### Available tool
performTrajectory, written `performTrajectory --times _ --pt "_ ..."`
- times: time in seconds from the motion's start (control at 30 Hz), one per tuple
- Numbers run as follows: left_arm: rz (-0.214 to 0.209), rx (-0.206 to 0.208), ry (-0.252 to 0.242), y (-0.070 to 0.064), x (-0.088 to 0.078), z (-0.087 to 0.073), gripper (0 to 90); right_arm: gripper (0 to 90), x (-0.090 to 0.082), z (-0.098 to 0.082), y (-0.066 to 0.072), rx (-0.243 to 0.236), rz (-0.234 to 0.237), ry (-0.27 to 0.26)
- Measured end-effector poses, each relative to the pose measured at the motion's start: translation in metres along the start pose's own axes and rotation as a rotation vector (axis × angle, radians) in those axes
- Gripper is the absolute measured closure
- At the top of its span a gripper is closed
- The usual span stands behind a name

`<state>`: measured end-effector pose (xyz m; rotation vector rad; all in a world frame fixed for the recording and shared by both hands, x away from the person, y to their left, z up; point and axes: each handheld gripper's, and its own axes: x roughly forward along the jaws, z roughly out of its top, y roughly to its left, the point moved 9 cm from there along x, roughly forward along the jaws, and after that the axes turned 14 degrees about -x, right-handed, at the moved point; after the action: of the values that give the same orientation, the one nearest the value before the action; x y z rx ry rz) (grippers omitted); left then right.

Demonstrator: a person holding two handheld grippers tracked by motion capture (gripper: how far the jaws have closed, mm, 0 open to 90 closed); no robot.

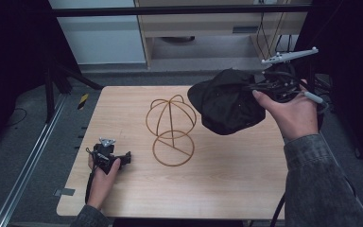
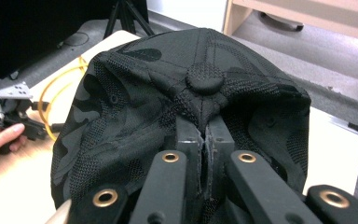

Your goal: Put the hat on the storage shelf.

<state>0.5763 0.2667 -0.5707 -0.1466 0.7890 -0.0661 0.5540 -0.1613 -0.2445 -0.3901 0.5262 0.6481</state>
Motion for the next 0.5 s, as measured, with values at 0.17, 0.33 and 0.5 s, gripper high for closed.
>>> performTrajectory --times 0.17,0.33,0.5 --pt "0.0 0.0 0.0 0.0 0.0 0.0 0.0 87.4 0.003 0.012 0.005 -0.005 0.006 -0.017" --pt "0.0 0.0 0.0 0.0 0.0 0.0 0.0 87.4 0.006 0.028 0.013 -0.023 0.015 -0.031" --pt "0.0 0.0 0.0 0.0 0.0 0.0 0.0 87.4 0.01 0.038 0.02 -0.033 0.026 -0.04"
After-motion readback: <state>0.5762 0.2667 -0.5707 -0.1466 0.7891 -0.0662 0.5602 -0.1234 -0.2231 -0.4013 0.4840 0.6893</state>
